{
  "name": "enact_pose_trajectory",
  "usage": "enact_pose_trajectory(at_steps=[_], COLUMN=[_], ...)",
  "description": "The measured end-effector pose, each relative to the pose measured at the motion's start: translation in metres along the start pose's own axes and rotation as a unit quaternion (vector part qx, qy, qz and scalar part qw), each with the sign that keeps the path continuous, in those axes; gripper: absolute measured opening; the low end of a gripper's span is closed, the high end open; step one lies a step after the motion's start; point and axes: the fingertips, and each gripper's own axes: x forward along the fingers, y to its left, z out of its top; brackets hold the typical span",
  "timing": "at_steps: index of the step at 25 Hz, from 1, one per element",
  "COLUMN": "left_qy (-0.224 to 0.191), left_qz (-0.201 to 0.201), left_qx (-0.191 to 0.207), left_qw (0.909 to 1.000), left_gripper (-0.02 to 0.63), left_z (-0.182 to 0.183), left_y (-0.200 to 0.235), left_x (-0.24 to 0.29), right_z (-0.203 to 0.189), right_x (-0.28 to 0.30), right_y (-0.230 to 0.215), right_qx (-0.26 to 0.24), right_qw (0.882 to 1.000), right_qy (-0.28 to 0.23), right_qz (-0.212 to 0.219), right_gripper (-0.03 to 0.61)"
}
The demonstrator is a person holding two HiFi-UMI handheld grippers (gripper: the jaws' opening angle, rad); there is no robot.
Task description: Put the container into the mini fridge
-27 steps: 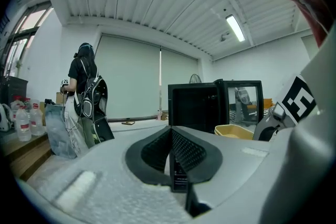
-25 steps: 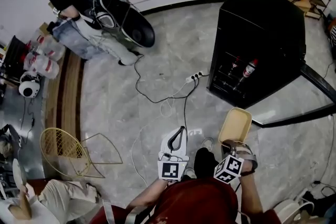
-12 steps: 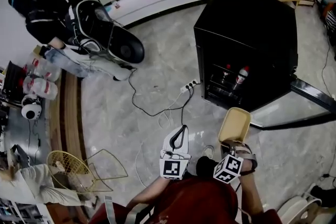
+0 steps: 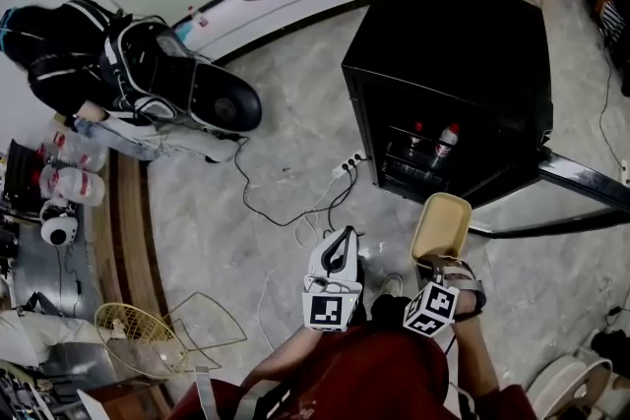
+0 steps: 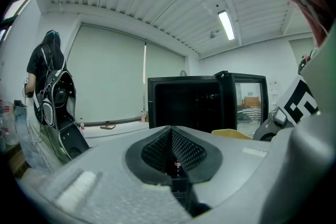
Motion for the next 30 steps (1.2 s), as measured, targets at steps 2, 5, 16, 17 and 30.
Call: enact_pose_trajectory(at_steps=[2,5,16,17,30], left_qy=[-0.006,-0.02,-0.041,-0.044,-0.038], left_qz=[-0.008,-0.028,-0.133,-0.14,-0.2], left_qx=[-0.004,0.002,0.005,0.004,0.007], left_qw=[0.9999,0.9994,0.9902,0.9892,0.9789], left_gripper=[0.005,0.005,0.005,0.005,0.005], left_z=[0.001,0.005,0.022,0.024,0.016], left_y=[0.005,0.016,0.042,0.044,0.061], left_x=[0.013,0.034,0.119,0.125,0.166], right_z=[0.002,0.011,0.042,0.045,0.058], right_x=[0.005,0.01,0.027,0.029,0.071], right_y=[-0.009,-0.025,-0.088,-0.091,-0.106], right_qx=[0.0,0.01,0.071,0.077,0.137], right_qw=[1.0,1.0,0.995,0.994,0.986], right_qy=[0.009,0.022,0.062,0.065,0.086], right_qz=[-0.004,-0.008,-0.031,-0.03,-0.03], right_gripper=[0.014,0.014,0.014,0.014,0.014])
